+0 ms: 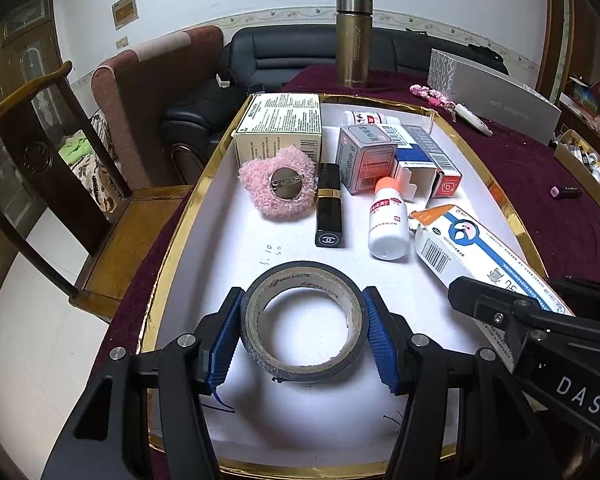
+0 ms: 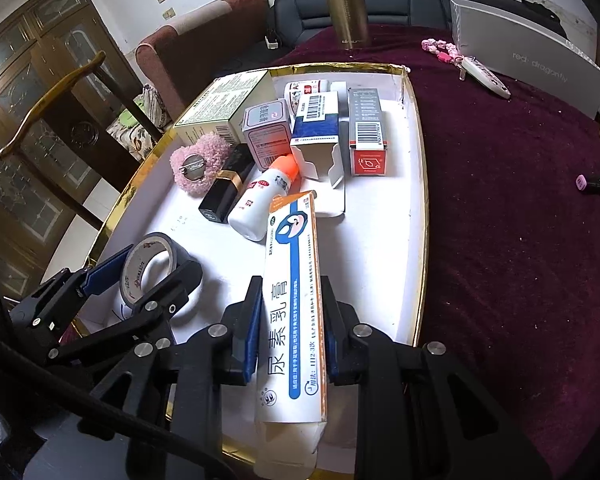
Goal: Organize objects
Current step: 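Lower the tape roll and ointment box over the tray with both tools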
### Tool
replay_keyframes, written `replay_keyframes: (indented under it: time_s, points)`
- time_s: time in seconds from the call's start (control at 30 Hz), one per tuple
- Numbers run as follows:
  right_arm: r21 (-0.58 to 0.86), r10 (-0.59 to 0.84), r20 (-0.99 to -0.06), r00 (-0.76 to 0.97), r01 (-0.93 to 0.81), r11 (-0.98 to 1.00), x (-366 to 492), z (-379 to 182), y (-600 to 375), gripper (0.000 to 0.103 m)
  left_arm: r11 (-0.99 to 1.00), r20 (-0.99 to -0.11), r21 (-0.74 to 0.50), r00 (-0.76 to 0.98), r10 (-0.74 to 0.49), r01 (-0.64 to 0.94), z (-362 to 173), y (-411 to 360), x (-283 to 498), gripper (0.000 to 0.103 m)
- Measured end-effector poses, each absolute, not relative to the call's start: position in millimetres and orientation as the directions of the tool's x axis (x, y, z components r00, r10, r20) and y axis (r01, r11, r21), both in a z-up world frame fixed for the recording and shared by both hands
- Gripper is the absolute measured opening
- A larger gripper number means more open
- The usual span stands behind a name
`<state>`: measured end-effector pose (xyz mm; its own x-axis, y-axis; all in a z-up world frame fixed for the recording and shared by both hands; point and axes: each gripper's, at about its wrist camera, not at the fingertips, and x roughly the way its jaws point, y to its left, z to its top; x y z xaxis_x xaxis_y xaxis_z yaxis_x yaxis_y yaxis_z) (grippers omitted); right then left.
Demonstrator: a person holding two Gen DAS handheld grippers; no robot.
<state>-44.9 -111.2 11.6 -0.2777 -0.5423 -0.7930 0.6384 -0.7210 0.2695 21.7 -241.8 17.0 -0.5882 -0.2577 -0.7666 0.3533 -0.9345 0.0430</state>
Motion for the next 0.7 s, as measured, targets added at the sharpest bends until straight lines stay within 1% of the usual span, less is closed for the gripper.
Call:
replay_keyframes:
  time_s: [0.37, 0.6, 0.67, 0.7]
  points:
    - [0.265, -0.537, -0.801, -0.264, 0.649, -0.713, -45, 12, -111, 0.024, -0.934, -0.771, 0.041, -0.584, -0.255, 0.354, 20, -242, 23, 0.054]
    - [0.276, -0.536, -0.809, -0.244, 0.647, -0.711, -44, 12, -109, 0.024, -0.929, -0.754, 0.040, -0.599, -0.269, 0.367, 29, -245, 29, 0.055]
    - [0.267, -0.525, -0.817, -0.240, 0.649, -0.713, -42, 12, -108, 0.028, -0.927, -0.750, 0.038, -0.602, -0.272, 0.373, 31, -248, 31, 0.055]
    - [0.264, -0.523, -0.817, -0.241, 0.651, -0.712, -41, 13, -107, 0.032, -0.926, -0.749, 0.032, -0.604, -0.271, 0.376, 32, -250, 32, 0.055]
